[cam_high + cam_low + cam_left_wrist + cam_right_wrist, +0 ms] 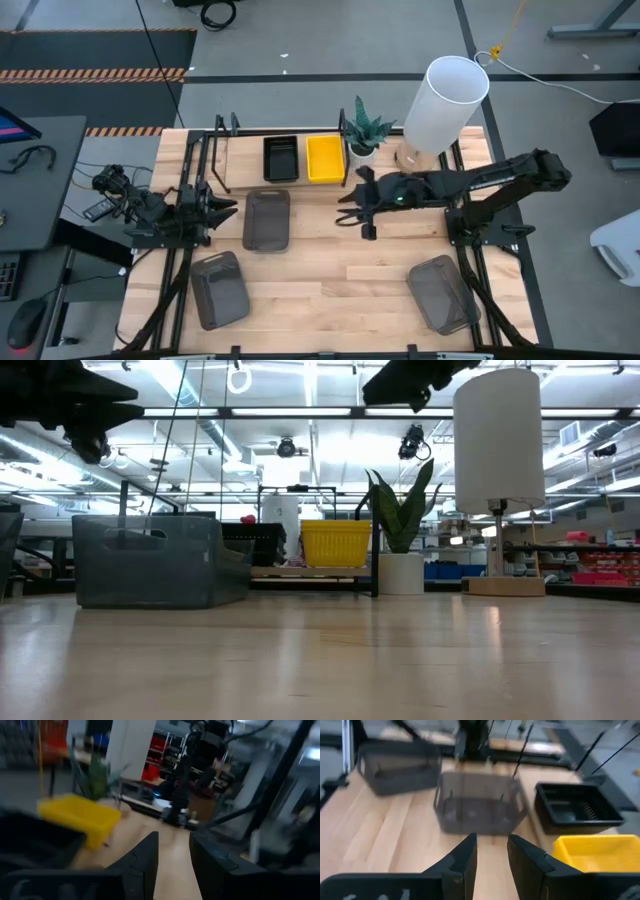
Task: Stack baskets on shelf by color
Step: Stack the bottom left black bin on top of the top black bin
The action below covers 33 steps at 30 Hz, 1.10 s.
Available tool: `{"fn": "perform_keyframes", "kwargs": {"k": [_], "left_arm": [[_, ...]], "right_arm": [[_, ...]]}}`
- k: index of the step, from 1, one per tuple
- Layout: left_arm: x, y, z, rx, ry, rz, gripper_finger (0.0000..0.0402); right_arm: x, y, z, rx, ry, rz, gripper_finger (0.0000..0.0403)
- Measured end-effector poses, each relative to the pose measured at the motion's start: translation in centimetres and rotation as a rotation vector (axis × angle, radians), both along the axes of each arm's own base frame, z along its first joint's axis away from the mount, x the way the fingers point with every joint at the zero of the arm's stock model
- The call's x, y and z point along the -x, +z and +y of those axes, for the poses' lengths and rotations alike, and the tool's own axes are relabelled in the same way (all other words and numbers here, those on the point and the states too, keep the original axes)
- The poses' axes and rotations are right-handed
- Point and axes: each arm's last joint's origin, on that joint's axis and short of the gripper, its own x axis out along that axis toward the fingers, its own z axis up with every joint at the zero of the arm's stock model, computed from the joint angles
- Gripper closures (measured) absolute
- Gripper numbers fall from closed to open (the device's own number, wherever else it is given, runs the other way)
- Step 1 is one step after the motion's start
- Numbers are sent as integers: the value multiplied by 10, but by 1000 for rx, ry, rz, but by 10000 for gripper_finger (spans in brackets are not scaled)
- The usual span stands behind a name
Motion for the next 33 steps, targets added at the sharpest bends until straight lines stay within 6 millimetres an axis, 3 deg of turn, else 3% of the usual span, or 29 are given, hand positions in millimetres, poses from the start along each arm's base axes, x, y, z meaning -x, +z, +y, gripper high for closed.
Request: {"fn": "perform_keyframes", "kwargs": {"k": [9,14,22,33], "left_arm": [[0,0,0,211,-15,-46,285],[-4,14,-7,255,-184,-96,285],[-30,36,-31,125,-272,165,285],[-59,76,-86,-60,-502,540,285]], "right_arm": [[28,-18,12,-85,24,-199,289],[36,-7,19,-109,18,-268,289],[38,-7,35,-121,35,-280,289],[43,-2,53,-134,49,-336,289]]}}
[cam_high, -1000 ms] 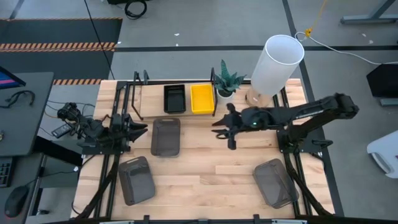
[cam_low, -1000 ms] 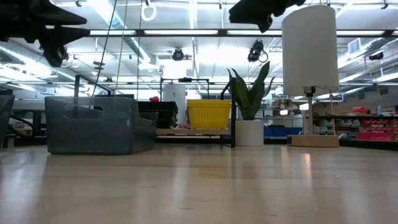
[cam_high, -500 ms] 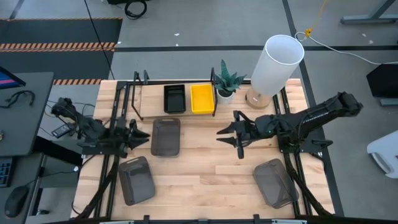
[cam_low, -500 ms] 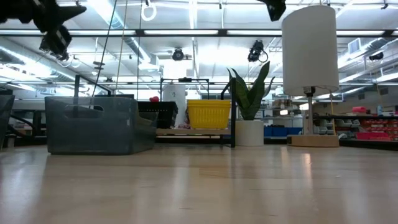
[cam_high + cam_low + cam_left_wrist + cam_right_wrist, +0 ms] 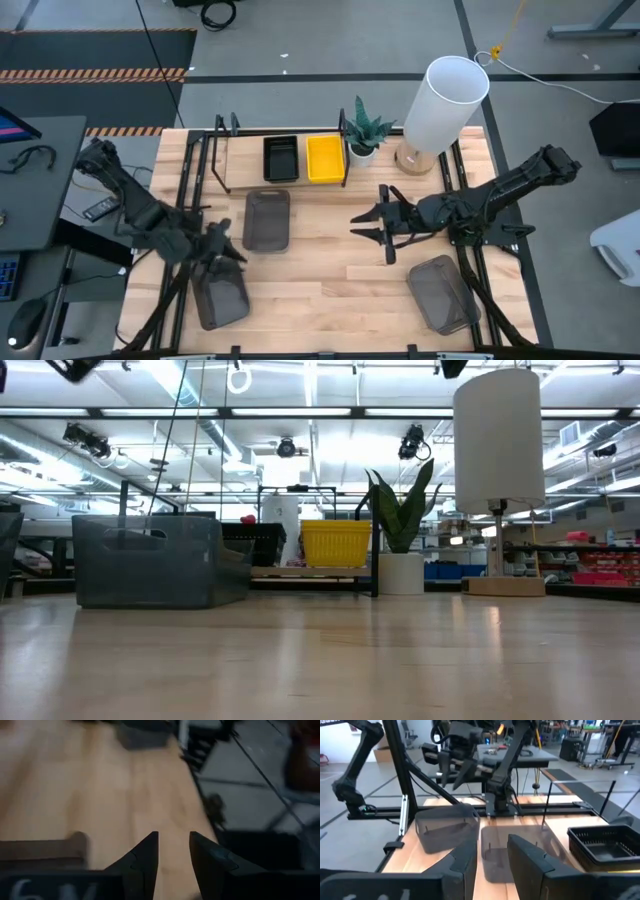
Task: Stack baskets on shelf by color
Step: Stack the bottom left black bin on top of the top black bin
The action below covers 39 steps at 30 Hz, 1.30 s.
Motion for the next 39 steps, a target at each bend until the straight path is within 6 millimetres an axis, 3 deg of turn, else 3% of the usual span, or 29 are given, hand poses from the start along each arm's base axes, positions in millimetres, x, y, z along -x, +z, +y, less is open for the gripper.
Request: {"fn": "perform_keyframes", "kwargs": {"k": [10,14,21,29,39], "left_arm": [[-10,17,-24,175,-69,188,285],[-12,10,-38,102,-75,354,285],[-22,15,-61,-81,-20,574,285],[-17,10,-55,-143,158,751,271],[-8,6,-43,-205,328,844,199]], "right_arm": [[3,4,9,-4,27,-41,289],[3,4,10,17,35,-42,289],[3,4,10,21,36,-41,289],[3,4,10,21,36,-41,289],[3,4,10,21,36,-41,289]]}}
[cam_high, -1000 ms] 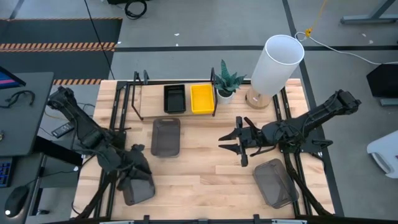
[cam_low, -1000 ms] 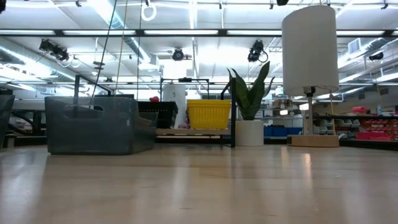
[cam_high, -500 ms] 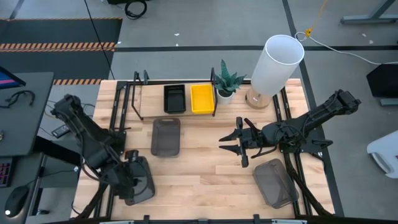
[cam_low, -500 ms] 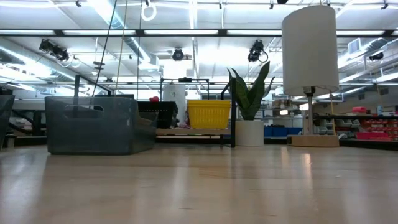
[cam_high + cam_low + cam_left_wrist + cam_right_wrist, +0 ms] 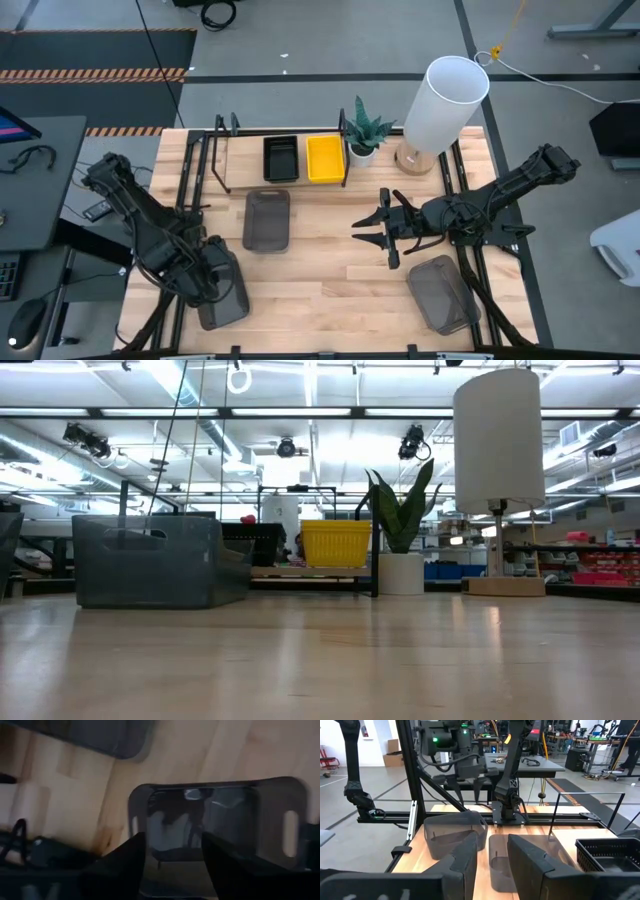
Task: Stack baskets on shelf by color
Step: Stack the bottom left black bin on top of the top black bin
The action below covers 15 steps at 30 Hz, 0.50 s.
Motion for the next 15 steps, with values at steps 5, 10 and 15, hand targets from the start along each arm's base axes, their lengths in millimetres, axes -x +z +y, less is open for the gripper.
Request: {"fn": "perform_keyframes", "kwargs": {"k": [5,10,15], "left_arm": [[2,-16,5,-52,12,55,183],[2,-43,16,-86,-8,142,198],[3,-58,30,-43,-13,146,219]], "right_arm": [[0,0,0,0,0,0,289],[0,0,0,0,0,0,289],[0,0,0,0,0,0,289]]}}
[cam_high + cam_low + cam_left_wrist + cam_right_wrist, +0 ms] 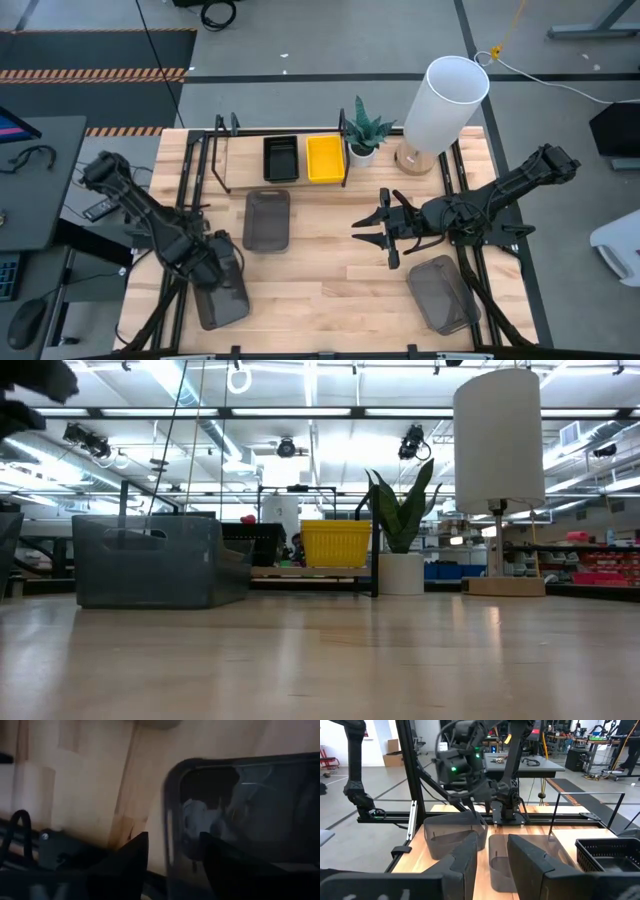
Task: Stack baskets on shelf by color
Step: Stack the bottom left black bin on top of the top black bin
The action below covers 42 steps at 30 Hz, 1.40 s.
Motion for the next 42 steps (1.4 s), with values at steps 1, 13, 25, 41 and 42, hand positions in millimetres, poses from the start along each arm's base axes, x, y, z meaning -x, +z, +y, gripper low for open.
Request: {"fn": "perform_keyframes", "kwargs": {"k": [1,13,25,41,42], "left_arm": [[1,-3,4,-1,7,5,222],[16,-39,22,97,46,14,230],[18,-71,22,188,47,3,296],[10,-54,12,305,-23,5,396],[8,-49,10,317,-35,-8,396]], "right_arm": [[0,0,0,0,0,0,289],[0,0,0,0,0,0,289],[0,0,0,0,0,0,289],[0,0,0,1,0,1,289],[0,0,0,0,0,0,289]]}}
